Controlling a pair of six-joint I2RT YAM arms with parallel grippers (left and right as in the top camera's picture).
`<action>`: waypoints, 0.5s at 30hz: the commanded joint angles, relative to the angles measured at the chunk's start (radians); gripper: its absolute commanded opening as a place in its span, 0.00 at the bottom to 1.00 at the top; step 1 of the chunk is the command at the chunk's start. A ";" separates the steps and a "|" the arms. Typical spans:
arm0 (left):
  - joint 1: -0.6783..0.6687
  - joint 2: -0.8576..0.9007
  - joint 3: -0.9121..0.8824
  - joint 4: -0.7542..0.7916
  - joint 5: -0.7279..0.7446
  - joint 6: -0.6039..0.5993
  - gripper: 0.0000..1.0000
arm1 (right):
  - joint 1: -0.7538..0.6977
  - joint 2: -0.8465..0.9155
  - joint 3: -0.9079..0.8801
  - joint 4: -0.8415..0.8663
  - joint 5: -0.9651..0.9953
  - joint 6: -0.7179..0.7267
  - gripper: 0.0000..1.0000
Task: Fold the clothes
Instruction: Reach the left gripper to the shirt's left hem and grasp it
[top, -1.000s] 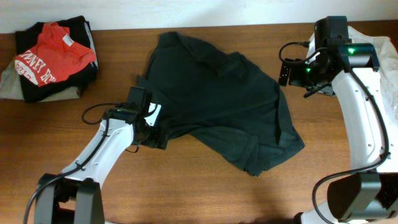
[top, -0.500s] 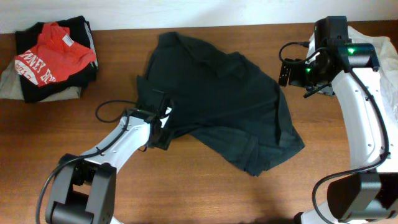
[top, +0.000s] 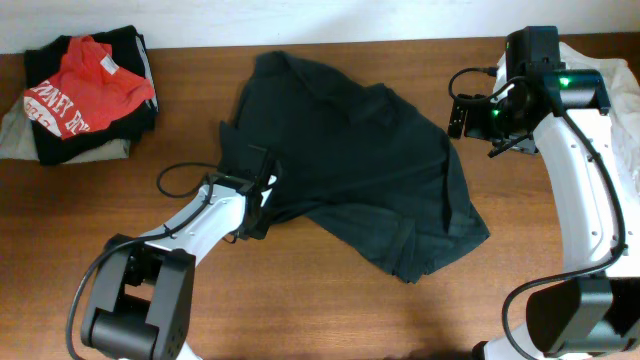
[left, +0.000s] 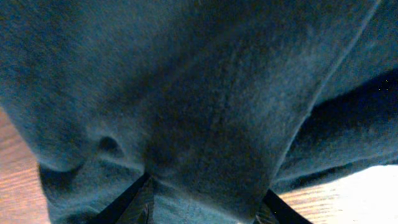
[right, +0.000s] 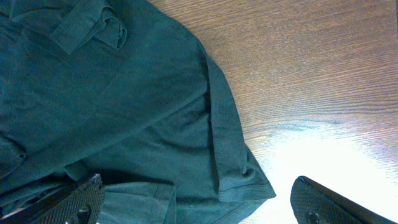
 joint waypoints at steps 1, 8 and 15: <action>-0.001 0.022 0.006 0.003 -0.014 0.001 0.46 | 0.000 0.000 0.003 -0.001 0.016 0.002 0.99; -0.001 0.014 0.045 -0.033 -0.022 -0.001 0.41 | 0.000 0.000 0.003 -0.001 0.016 0.002 0.99; -0.001 0.011 0.056 -0.054 -0.040 -0.023 0.30 | 0.000 0.000 0.003 -0.001 0.016 0.002 0.99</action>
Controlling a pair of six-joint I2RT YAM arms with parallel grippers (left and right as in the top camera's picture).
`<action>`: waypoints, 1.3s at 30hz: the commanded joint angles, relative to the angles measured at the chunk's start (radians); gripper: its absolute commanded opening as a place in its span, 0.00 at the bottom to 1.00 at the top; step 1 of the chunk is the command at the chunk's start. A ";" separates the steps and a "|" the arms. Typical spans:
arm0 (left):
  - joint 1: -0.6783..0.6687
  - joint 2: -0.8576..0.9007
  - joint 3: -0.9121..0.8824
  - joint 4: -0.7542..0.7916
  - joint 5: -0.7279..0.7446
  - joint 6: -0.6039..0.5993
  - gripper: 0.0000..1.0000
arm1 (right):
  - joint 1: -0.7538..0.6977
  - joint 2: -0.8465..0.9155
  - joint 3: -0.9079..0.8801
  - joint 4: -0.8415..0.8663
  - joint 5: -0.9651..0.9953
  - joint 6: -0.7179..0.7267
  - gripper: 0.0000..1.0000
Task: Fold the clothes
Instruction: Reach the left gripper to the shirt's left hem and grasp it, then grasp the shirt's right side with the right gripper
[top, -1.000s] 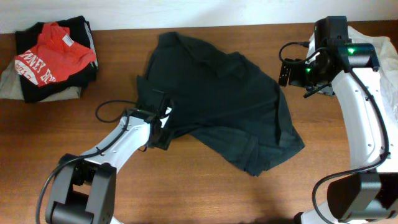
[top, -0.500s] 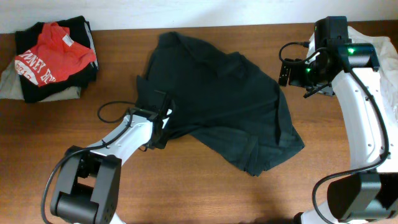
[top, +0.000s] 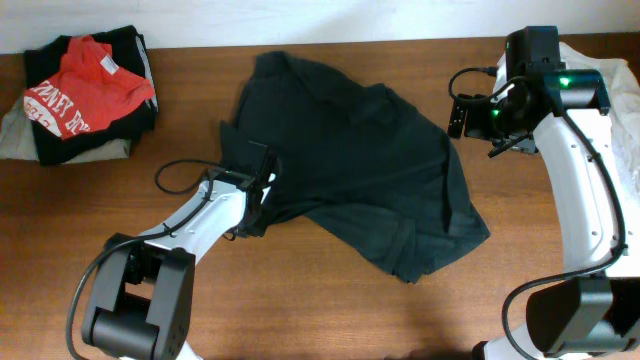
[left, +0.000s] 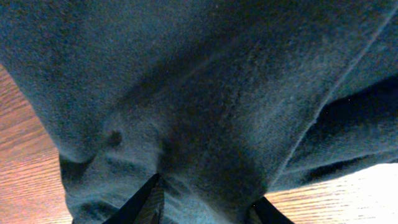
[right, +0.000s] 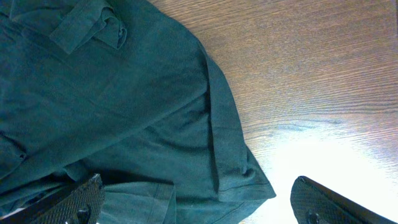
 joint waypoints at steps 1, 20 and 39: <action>-0.001 0.006 0.021 -0.003 -0.015 -0.014 0.25 | 0.000 0.000 0.003 -0.001 0.016 0.001 0.99; 0.075 -0.097 0.122 -0.075 -0.040 -0.142 0.01 | 0.000 0.000 0.003 -0.001 0.016 0.001 0.99; 0.163 -0.102 0.122 -0.072 -0.006 -0.145 0.01 | 0.000 0.000 0.003 -0.001 0.016 0.001 0.99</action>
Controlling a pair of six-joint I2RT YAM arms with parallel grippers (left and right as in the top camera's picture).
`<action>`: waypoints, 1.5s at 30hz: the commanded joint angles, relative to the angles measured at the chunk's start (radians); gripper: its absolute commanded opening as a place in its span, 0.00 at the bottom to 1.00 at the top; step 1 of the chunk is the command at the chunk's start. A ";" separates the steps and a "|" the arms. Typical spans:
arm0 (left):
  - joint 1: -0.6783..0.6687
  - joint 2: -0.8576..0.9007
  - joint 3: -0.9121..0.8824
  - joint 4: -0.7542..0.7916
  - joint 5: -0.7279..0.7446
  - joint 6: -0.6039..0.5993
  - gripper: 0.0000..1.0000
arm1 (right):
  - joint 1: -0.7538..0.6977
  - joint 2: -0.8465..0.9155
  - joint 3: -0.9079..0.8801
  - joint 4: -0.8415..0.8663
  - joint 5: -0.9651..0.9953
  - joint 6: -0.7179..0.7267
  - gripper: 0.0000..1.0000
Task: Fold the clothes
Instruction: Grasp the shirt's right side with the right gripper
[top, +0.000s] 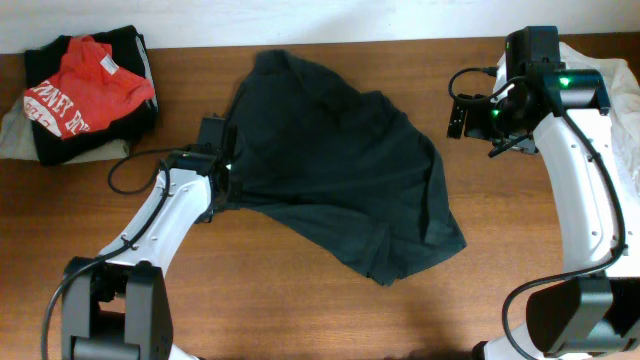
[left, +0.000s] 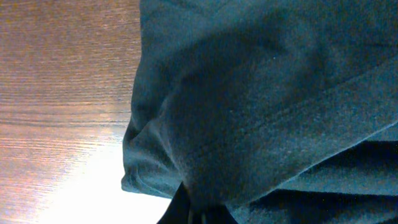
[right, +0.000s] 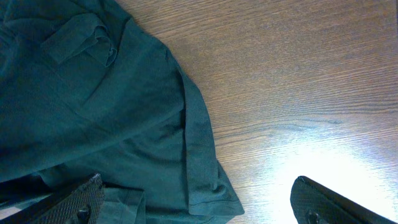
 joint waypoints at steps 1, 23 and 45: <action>0.003 -0.027 0.017 -0.001 0.010 -0.008 0.01 | 0.000 0.000 0.003 -0.001 0.016 0.001 0.99; 0.054 -0.037 0.048 -0.005 0.011 -0.116 0.00 | 0.000 0.000 0.003 -0.055 -0.116 -0.008 0.99; 0.108 -0.037 0.047 -0.027 0.063 -0.116 0.01 | 0.394 0.000 -0.536 0.304 -0.262 0.158 0.99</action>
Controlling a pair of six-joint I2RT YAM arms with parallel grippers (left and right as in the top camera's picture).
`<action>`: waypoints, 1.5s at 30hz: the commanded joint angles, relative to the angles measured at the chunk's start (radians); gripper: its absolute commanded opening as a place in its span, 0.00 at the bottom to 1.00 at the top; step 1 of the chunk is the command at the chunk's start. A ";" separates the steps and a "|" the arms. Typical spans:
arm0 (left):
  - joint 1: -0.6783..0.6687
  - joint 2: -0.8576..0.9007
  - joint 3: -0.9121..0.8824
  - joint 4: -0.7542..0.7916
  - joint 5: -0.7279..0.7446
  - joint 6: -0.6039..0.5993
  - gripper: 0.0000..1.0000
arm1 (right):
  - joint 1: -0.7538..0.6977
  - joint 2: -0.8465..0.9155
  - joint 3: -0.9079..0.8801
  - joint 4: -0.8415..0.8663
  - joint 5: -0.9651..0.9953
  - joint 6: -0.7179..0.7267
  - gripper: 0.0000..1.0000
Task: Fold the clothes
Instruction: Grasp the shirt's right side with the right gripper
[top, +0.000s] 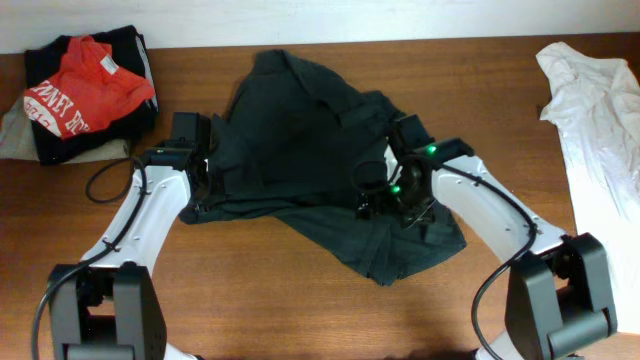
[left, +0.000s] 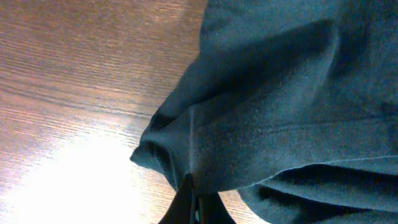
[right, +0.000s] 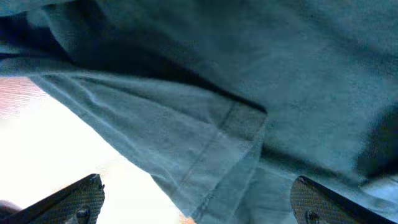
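Observation:
A dark teal shirt (top: 310, 150) lies crumpled across the middle of the wooden table (top: 250, 300). My left gripper (top: 196, 192) is shut on the shirt's left hem (left: 199, 155), low at the cloth's left edge. My right gripper (top: 385, 205) hovers open over the shirt's lower right part (right: 205, 143), its two fingers (right: 74, 199) spread wide with cloth under them and nothing pinched.
A stack of folded clothes with a red shirt (top: 85, 85) on top sits at the back left corner. A white garment (top: 595, 95) lies in a heap along the right edge. A black cable (top: 105, 180) loops beside the left arm.
My right arm has moved from the back right of the table to above the shirt's lower right part, still open. My left gripper, still holding the hem, has shifted further left and back.
At first my left gripper was around the shirt's lower left hem with jaws apart, the right arm parked open at the back right. Then the left was shut on the hem and had moved left, the shirt shifted with it. Now the right hovers over the shirt.

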 joint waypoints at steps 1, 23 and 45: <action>0.006 -0.027 0.019 -0.005 0.011 -0.013 0.00 | 0.032 -0.010 -0.009 0.031 -0.006 0.014 0.99; 0.006 -0.027 0.019 -0.016 0.011 -0.013 0.01 | 0.077 -0.009 -0.203 0.239 0.109 0.003 0.98; 0.006 -0.027 0.019 -0.016 0.010 -0.013 0.01 | 0.051 0.050 -0.203 0.310 0.156 0.031 0.68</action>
